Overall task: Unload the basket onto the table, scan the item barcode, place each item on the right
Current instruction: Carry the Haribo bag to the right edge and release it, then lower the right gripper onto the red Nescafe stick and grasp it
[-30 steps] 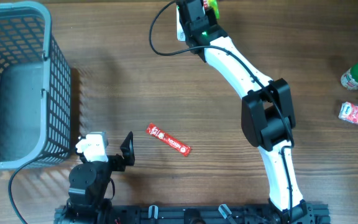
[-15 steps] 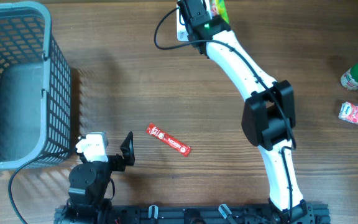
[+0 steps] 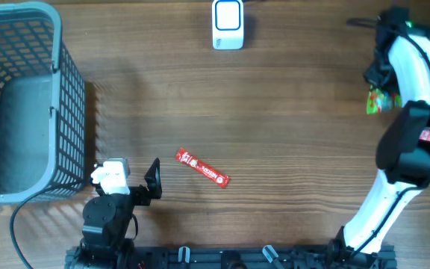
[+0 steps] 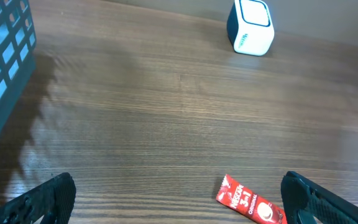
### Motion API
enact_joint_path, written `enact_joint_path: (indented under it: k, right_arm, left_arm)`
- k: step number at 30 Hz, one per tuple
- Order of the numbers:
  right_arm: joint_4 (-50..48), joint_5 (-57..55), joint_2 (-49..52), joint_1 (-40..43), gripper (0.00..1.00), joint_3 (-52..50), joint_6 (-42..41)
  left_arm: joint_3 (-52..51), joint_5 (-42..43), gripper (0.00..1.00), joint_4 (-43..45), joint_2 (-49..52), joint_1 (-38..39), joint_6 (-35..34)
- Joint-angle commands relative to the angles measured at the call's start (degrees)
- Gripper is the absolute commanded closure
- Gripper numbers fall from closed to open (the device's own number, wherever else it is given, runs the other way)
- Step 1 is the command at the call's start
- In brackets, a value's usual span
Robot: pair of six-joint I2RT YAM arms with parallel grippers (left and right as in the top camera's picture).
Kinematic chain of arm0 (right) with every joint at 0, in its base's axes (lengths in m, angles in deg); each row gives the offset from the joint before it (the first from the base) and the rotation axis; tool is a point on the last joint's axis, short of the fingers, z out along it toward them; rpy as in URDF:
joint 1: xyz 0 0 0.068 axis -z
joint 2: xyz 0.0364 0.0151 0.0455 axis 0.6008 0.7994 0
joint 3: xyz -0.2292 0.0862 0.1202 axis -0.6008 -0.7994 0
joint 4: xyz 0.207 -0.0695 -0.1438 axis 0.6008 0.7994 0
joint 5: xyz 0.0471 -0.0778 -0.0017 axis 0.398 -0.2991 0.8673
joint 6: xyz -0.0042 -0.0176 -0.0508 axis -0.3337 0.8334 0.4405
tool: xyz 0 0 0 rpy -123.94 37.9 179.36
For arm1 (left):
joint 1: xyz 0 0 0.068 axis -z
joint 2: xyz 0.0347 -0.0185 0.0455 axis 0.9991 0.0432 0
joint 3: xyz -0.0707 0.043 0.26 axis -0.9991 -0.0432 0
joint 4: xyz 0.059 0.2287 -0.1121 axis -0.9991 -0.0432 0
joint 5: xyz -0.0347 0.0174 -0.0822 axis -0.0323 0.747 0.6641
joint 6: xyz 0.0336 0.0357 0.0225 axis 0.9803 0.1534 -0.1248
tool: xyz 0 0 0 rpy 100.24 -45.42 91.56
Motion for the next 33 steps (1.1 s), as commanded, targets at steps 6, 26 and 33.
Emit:
enact_joint_path:
  k: [6, 26, 33]
  right_arm:
    - [-4.5, 7.1, 0.0, 12.6, 0.77, -2.4, 7.5]
    - [4.9, 44.2, -9.7, -49.5, 0.01, -7.5, 25.8]
    - [-9.0, 42.6, -9.4, -61.9, 0.01, -21.2, 9.4]
  left_arm:
    - [-0.3, -0.2, 0.00, 0.2, -0.1, -0.1, -0.3]
    - [-0.3, -0.2, 0.00, 0.2, -0.1, -0.1, -0.3]
    - [-0.3, -0.2, 0.00, 0.2, -0.1, -0.1, -0.3]
